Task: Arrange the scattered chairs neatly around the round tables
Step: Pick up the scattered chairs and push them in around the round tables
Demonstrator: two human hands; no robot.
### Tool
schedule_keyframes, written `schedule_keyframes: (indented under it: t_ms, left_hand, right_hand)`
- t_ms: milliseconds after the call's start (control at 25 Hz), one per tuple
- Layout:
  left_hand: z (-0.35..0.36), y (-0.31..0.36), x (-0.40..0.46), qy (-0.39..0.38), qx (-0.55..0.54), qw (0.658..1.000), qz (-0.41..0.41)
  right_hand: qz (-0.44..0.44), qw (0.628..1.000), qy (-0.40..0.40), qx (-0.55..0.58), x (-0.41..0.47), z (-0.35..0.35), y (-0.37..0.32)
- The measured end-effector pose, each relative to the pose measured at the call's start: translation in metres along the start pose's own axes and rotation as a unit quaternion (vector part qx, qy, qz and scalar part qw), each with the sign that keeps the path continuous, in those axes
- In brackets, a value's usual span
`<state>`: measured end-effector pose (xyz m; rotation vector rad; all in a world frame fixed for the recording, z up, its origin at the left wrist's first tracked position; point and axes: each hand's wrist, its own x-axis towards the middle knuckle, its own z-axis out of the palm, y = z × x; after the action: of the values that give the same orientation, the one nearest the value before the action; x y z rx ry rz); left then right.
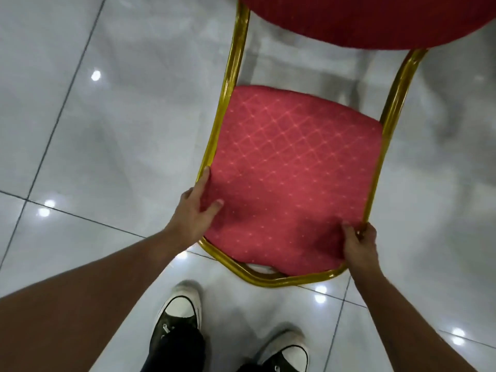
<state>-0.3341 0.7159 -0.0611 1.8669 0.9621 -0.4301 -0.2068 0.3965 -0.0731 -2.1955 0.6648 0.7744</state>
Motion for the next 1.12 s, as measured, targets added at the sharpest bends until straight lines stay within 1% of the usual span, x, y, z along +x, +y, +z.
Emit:
schedule_keyframes:
  t_ms: [80, 160, 280, 360, 440, 560, 680, 800, 960, 1040, 1120]
  left_hand:
    - [-0.006, 0.001, 0.003, -0.005, -0.025, 1.0, -0.006]
    - [-0.018, 0.009, -0.006, -0.006, -0.023, 1.0, -0.011]
    - [-0.052, 0.031, -0.048, -0.01, 0.012, 1.0, -0.006]
    - [-0.087, 0.063, -0.097, -0.003, 0.045, 0.999, -0.01]
    - [-0.119, 0.101, -0.151, 0.014, 0.074, 0.997, -0.029]
    - [-0.17, 0.171, -0.23, 0.049, 0.111, 0.992, -0.032]
    - [-0.233, 0.243, -0.287, 0.065, 0.154, 0.983, -0.07]
    - [-0.294, 0.314, -0.346, 0.06, 0.196, 0.975, -0.092]
    - [-0.363, 0.391, -0.402, 0.116, 0.19, 0.97, -0.094]
    - [-0.393, 0.425, -0.414, 0.146, 0.177, 0.968, -0.105]
    - [-0.414, 0.456, -0.425, 0.145, 0.148, 0.969, -0.132]
  right_hand:
    - [0.008, 0.999, -0.021, 0.037, 0.001, -0.004, -0.005]
    - [0.0, 0.999, -0.035, 0.04, -0.012, -0.014, -0.013]
    - [-0.048, 0.998, -0.027, 0.021, -0.07, -0.039, -0.028]
    - [-0.082, 0.996, -0.026, 0.004, -0.128, -0.07, -0.051]
    - [-0.095, 0.995, -0.021, -0.022, -0.182, -0.107, -0.079]
    - [-0.085, 0.995, -0.016, -0.052, -0.259, -0.171, -0.13]
    - [-0.098, 0.992, -0.032, -0.074, -0.331, -0.23, -0.187]
    - [-0.082, 0.992, -0.053, -0.08, -0.401, -0.284, -0.245]
    - [-0.018, 0.993, -0.058, -0.103, -0.465, -0.331, -0.32]
    - [0.019, 0.996, -0.065, -0.059, -0.486, -0.345, -0.349]
    - [0.048, 0.997, -0.063, 0.017, -0.509, -0.358, -0.376]
